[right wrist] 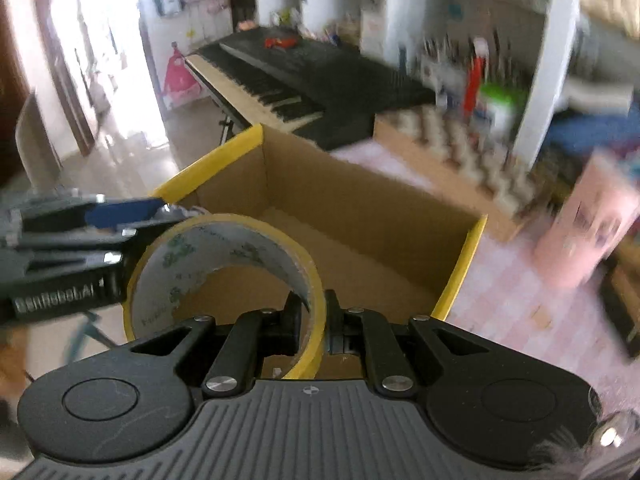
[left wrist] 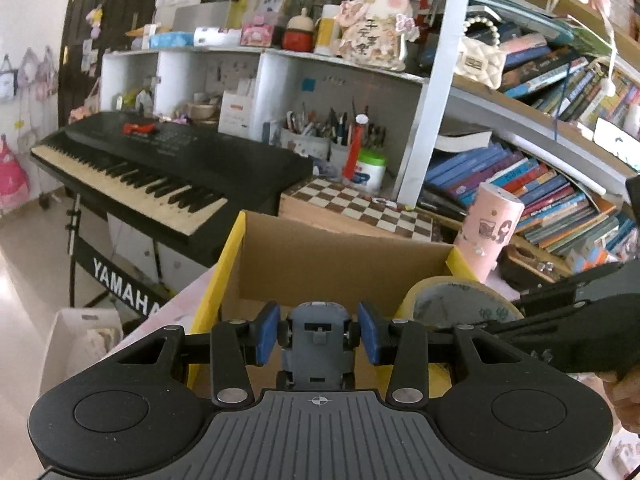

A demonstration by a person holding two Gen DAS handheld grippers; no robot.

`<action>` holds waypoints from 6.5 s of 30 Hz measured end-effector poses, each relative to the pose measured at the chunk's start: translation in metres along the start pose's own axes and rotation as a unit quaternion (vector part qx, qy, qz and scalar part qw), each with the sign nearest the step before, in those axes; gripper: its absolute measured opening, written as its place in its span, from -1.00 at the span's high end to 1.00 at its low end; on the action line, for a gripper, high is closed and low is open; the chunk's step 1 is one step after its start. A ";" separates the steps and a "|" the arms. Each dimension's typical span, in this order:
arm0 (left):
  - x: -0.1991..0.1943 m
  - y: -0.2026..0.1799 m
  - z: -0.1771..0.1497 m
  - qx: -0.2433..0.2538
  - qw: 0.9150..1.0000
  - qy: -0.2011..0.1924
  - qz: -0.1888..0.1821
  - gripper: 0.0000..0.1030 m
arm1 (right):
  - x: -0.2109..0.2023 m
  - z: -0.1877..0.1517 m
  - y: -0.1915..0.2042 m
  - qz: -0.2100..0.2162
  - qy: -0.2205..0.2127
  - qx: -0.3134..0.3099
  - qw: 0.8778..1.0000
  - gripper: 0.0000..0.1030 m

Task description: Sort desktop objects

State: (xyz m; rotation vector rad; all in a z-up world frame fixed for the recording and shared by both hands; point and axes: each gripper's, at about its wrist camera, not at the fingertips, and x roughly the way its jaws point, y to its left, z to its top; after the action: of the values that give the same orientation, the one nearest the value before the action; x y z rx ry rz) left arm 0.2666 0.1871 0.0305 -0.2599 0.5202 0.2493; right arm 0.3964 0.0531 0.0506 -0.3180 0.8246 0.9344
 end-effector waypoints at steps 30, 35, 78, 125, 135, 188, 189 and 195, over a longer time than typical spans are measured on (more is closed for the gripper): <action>0.050 -0.036 -0.027 0.063 0.993 0.098 0.034 0.19 | 0.082 -0.001 0.003 -0.083 0.088 -0.252 0.960 0.60; 0.045 -0.045 -0.028 0.058 0.994 0.097 0.003 0.07 | 0.080 -0.019 0.006 -0.090 0.082 -0.337 0.934 0.40; -0.093 -0.025 -0.023 0.013 0.996 -0.086 0.007 -0.87 | -0.124 -0.102 0.020 -0.214 -0.229 0.084 0.946 -0.52; -0.185 -0.012 -0.144 0.060 0.997 0.019 -0.041 -0.87 | -0.157 -0.264 0.159 -0.303 -0.151 0.209 0.918 -0.58; -0.184 -0.025 -0.152 0.081 0.994 0.032 -0.067 -0.87 | -0.162 -0.280 0.160 -0.316 -0.136 0.225 0.912 -0.58; -0.074 -0.217 -0.146 0.143 0.978 0.091 -0.120 -0.88 | -0.197 -0.322 -0.042 -0.335 -0.076 0.302 0.889 -0.59; -0.072 -0.220 -0.146 0.142 0.979 0.092 -0.117 -0.88 | -0.196 -0.322 -0.046 -0.332 -0.074 0.301 0.891 -0.59; -0.061 -0.233 -0.144 0.131 0.982 0.095 -0.097 -0.87 | -0.191 -0.319 -0.071 -0.311 -0.062 0.290 0.903 -0.59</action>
State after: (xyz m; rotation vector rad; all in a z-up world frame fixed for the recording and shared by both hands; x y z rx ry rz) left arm 0.2196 -0.0856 -0.0161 -0.0765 0.7045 -0.0359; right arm 0.2366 -0.2817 -0.0250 0.0108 0.7754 0.0868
